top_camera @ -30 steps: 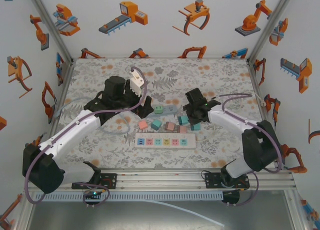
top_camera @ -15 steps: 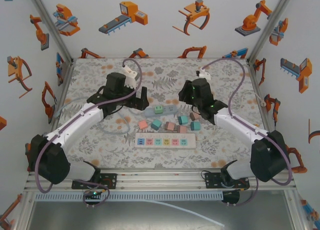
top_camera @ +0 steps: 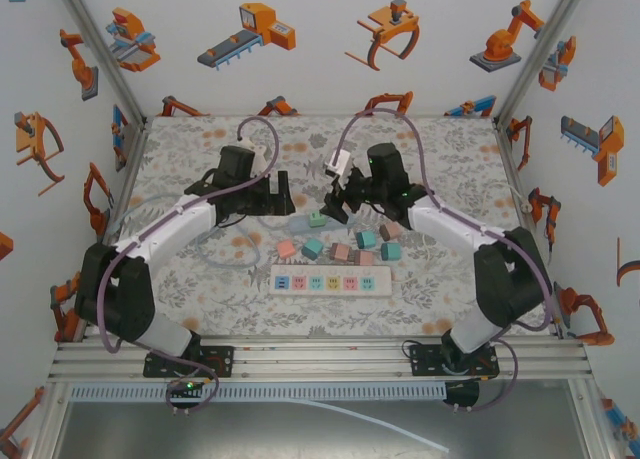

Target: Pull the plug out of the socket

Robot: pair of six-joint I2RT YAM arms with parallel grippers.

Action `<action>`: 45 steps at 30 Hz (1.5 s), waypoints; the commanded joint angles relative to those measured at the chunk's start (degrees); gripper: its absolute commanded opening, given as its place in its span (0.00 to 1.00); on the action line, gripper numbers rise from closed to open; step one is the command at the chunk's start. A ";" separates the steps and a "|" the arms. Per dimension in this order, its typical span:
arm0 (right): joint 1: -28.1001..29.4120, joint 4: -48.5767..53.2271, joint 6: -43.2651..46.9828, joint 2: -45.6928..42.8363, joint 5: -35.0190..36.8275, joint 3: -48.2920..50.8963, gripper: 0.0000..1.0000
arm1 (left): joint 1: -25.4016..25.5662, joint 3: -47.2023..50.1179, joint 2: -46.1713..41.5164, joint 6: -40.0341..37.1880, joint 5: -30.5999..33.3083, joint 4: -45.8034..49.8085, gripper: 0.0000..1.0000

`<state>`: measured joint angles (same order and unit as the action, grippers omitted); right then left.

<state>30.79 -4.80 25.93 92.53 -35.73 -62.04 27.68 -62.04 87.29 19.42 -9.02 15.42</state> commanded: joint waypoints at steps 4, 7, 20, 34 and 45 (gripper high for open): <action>-0.46 16.05 23.71 7.38 -12.24 -8.96 0.70 | -0.26 -2.72 4.51 3.49 -1.58 0.56 0.84; -0.46 21.95 26.99 11.81 -11.68 -13.44 0.67 | -0.26 -3.30 6.58 4.13 -2.11 0.93 0.83; -0.29 24.00 27.59 21.84 -16.79 -18.90 0.49 | -0.22 -6.92 14.88 6.21 -3.33 2.29 0.80; 0.42 20.68 27.77 22.29 -16.57 -18.82 0.28 | 0.35 -8.01 21.26 7.22 -3.56 4.82 0.67; 0.48 14.61 25.47 20.22 -16.91 -17.65 0.18 | 3.01 -8.73 24.98 3.59 4.54 11.84 0.64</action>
<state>30.68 16.27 52.14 114.69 -49.91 -79.44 29.34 -71.68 108.79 25.50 -9.08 20.12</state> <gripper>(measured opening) 0.327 0.644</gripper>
